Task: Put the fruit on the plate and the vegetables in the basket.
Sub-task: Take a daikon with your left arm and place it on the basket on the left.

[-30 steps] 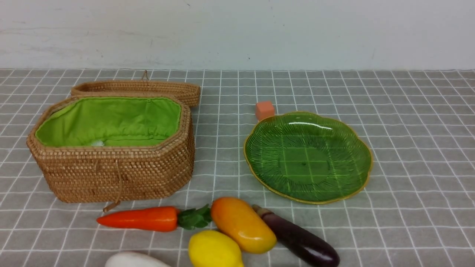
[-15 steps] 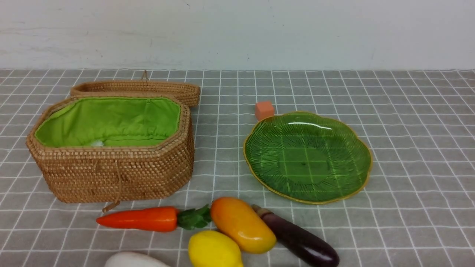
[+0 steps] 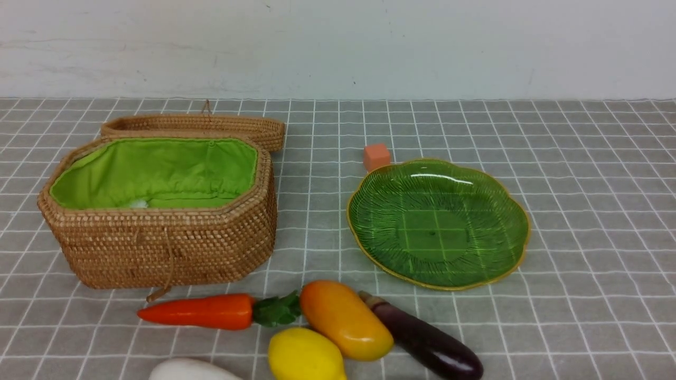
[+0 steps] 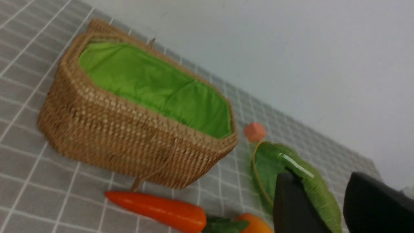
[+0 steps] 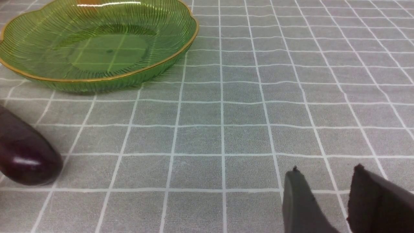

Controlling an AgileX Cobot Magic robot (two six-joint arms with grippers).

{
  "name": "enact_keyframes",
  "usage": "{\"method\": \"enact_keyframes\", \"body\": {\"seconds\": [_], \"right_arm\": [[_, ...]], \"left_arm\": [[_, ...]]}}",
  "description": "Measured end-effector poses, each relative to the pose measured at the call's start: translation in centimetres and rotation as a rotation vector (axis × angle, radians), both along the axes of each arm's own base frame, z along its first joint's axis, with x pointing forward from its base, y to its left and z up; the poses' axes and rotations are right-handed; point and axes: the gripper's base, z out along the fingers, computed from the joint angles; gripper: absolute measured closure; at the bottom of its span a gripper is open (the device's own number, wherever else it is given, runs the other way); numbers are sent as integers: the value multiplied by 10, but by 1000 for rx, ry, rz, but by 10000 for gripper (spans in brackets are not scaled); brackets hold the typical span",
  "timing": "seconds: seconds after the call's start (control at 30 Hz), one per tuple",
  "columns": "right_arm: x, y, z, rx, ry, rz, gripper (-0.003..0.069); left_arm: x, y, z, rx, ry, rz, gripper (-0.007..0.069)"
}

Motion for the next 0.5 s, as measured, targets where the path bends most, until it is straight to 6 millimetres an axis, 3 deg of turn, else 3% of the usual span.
{"method": "enact_keyframes", "body": {"seconds": [0.13, 0.2, 0.33, 0.43, 0.5], "right_arm": [[0, 0, 0, 0, 0, 0, 419], [0, 0, 0, 0, 0, 0, 419], [0, 0, 0, 0, 0, 0, 419], [0, 0, 0, 0, 0, 0, 419], [0, 0, 0, 0, 0, 0, 419]], "left_arm": [[16, -3, -13, -40, 131, -9, 386], [31, -8, -26, -105, 307, -27, 386], [48, -15, -42, -137, 501, -32, 378], [78, -28, -69, -175, 766, -37, 333], [87, -32, -77, -187, 831, -39, 307]]}}
